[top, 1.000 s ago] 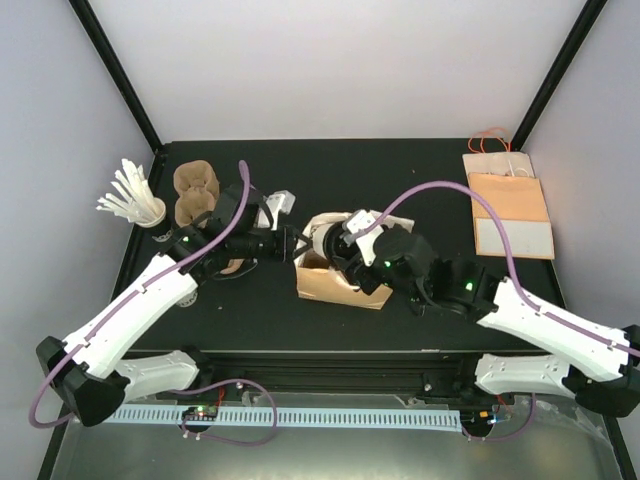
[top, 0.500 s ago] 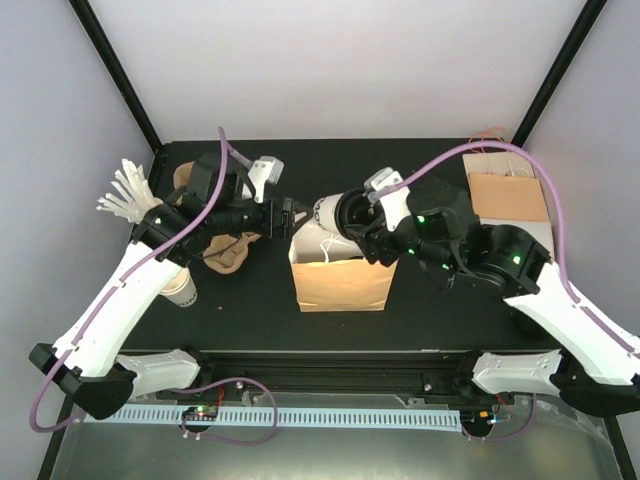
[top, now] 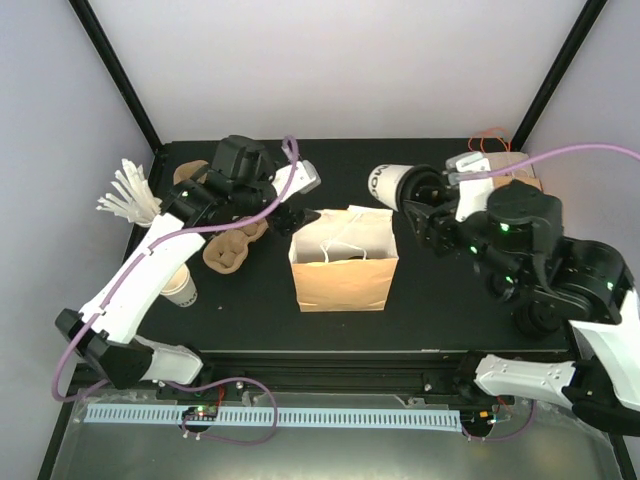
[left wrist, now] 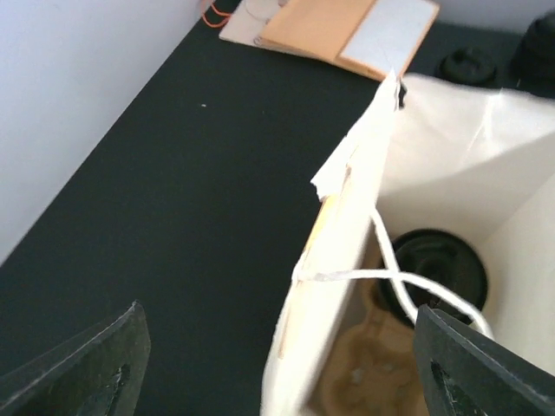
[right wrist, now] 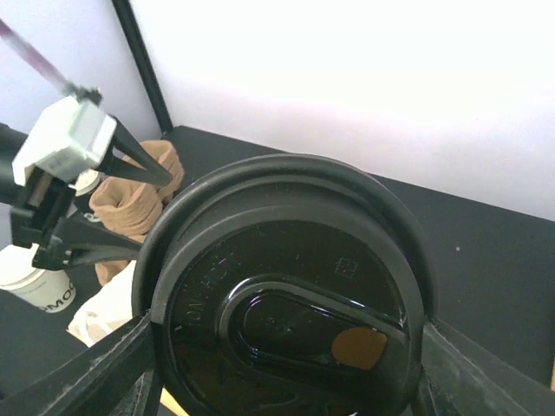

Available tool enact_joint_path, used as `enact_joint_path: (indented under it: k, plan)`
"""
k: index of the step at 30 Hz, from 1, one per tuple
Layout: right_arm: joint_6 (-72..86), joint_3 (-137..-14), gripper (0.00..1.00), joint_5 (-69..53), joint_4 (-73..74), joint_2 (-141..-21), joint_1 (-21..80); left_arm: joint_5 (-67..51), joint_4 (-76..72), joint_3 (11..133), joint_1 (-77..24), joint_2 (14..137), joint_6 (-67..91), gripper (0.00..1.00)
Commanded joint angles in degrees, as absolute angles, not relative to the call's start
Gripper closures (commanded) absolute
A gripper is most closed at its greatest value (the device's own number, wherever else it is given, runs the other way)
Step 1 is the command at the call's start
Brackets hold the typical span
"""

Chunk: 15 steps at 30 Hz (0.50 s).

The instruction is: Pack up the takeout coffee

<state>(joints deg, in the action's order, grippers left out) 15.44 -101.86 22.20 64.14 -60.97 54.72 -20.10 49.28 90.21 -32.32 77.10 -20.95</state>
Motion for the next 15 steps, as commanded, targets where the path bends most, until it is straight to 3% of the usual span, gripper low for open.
enact_joint_path:
  k: [1, 15]
  plan:
    - [17.97, -103.06, 0.67, 26.69, 67.43, -57.63, 54.32, -18.22, 47.61, 89.9, -32.4, 80.06, -40.22, 0.15]
    - [20.37, -102.29, 0.67, 27.66, 69.96, -53.88, 54.28, -25.89, 51.06, 96.64, -35.86, 91.56, -47.2, 0.22]
